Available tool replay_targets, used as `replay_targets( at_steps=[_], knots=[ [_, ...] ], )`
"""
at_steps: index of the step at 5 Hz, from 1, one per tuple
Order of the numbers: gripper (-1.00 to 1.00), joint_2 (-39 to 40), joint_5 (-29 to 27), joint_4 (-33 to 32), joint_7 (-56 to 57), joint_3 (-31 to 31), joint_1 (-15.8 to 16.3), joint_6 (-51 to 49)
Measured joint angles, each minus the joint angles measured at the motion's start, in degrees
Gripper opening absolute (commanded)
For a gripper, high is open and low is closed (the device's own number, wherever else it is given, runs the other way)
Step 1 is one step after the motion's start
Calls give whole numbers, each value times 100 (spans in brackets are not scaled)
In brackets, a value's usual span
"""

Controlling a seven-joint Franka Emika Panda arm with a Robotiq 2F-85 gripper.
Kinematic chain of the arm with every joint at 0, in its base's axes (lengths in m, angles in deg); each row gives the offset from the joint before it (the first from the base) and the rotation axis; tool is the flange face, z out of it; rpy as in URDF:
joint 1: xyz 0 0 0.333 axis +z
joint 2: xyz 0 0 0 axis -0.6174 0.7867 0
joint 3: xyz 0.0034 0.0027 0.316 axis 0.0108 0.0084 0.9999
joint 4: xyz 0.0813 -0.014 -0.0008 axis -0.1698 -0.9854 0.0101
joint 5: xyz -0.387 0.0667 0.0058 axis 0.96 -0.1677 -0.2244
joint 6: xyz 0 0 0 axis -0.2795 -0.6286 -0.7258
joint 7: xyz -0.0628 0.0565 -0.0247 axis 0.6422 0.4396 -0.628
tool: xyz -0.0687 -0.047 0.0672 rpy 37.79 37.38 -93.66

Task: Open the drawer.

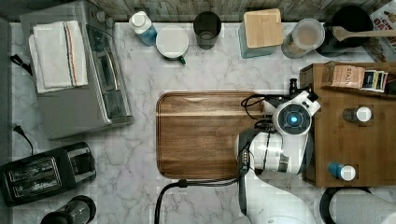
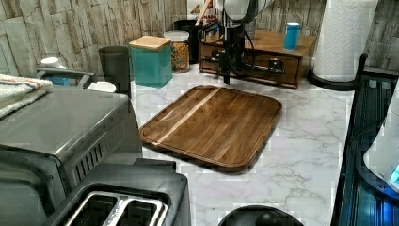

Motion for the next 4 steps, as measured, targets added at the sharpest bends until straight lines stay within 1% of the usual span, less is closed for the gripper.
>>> replay_targets(
  at_steps=[1, 2, 3, 4],
  knots=[
    [100, 39, -179, 123, -6, -4, -12, -218],
    [100, 38, -332, 224, -3, 120, -107, -448],
    [100, 20, -747, 235, 207, 333, -278, -481],
    [100, -70, -959, 145, 350, 612, -506, -487]
  ],
)
